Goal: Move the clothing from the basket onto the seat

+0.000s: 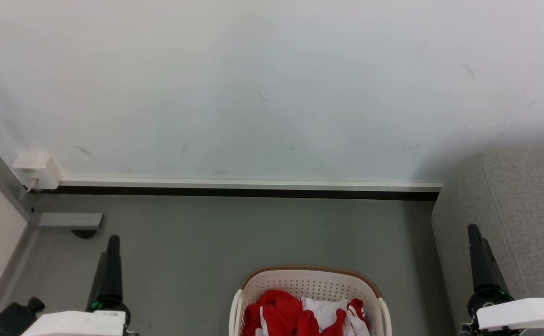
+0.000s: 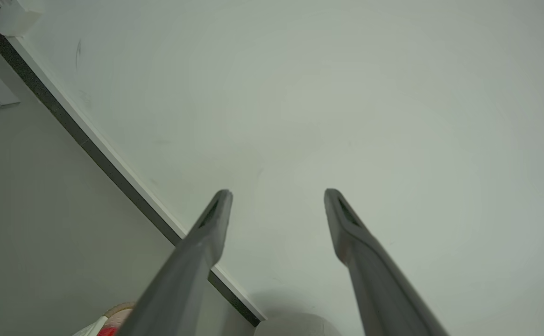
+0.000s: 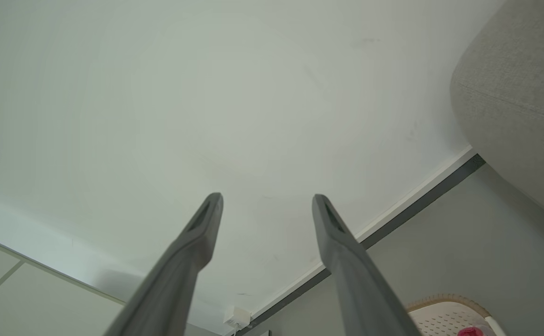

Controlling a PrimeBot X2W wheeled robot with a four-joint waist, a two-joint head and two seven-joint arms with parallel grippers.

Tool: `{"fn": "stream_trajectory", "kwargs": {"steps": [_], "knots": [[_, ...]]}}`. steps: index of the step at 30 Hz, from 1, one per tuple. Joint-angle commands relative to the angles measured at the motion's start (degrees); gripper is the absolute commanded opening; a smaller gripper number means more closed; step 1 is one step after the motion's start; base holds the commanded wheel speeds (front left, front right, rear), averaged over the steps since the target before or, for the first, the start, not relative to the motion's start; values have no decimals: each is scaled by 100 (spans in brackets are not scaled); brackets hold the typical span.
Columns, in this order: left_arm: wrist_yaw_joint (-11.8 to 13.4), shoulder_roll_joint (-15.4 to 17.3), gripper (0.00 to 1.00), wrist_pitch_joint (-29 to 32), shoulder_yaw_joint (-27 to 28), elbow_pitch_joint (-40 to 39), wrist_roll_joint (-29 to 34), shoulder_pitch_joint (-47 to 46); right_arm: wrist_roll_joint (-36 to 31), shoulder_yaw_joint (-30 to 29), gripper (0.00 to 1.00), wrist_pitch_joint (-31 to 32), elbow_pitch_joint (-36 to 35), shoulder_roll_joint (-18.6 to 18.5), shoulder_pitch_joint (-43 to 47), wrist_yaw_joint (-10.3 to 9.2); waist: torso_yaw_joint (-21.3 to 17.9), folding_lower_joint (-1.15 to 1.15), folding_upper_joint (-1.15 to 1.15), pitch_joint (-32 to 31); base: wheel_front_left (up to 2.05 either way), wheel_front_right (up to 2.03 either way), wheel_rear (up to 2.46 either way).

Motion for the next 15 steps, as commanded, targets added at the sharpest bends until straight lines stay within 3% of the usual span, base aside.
{"fn": "stream_trajectory", "kwargs": {"steps": [1,15], "knots": [[-10,44,100,-50,25,-112,298,-42,-216,52,100,-57,-120,-72,-159,-4,0,0,0,-2,0,0,0],[130,52,100,-307,-148,-253,2221,26,-1750,247,100,-311,-101,-126,-177,-5,-5,0,0,-29,0,0,0]]}}
